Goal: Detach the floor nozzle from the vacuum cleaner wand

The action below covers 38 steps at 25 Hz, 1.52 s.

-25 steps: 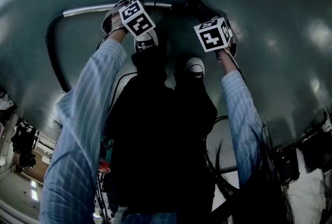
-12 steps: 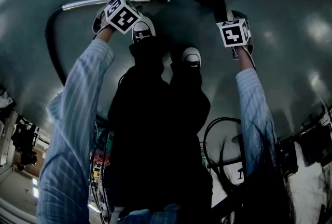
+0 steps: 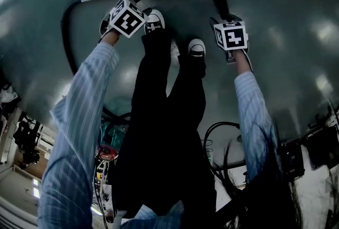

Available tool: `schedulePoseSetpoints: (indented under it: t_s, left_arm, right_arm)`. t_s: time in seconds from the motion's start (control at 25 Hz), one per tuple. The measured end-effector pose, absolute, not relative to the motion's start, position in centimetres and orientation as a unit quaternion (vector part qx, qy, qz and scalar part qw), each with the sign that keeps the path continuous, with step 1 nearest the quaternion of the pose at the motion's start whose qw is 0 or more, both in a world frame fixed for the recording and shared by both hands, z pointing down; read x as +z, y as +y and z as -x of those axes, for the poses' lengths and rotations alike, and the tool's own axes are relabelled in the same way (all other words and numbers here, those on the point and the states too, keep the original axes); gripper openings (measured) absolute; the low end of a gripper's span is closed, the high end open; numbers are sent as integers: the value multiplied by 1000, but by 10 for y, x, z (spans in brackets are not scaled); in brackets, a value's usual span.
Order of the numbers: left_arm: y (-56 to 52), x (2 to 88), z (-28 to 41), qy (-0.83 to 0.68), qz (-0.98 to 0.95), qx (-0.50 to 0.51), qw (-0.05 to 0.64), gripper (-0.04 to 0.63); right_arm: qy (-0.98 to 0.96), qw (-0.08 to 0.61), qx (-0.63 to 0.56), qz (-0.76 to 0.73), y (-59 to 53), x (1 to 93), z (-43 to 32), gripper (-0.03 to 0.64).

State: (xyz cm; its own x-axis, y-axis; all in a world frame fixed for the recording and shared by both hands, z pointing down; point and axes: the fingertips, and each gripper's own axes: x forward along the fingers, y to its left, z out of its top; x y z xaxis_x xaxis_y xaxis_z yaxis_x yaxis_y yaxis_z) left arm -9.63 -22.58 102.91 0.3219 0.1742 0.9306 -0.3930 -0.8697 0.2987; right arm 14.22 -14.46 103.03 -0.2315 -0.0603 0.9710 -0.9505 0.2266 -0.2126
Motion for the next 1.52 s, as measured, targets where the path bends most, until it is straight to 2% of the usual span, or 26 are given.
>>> schedulePoseSetpoints:
  t_s: [0.52,0.92,1.2,1.28,1.52]
  left_arm:
    - [-167,917,50,-124,-771,518,350,204]
    - [-115,833,-24,-117,-784,485,370,198]
    - [-96,776,-30,-181,-776,449,406,170]
    - [-99,763,-29,-208,-774,432,415,156]
    - [-100,709,-18,-278,-776,395,405,38]
  right_arm:
    - [-614,367,549,-433,-117,890,-110,218]
    - [-603,332,562,-459,-89,812,-129,54]
    - [-613,328,553,-459,-68,764,-152,43]
    - [-618,320,548,-464,-65,754,-160,43]
    - [-632,317,519,-479,-49,706,-175,43]
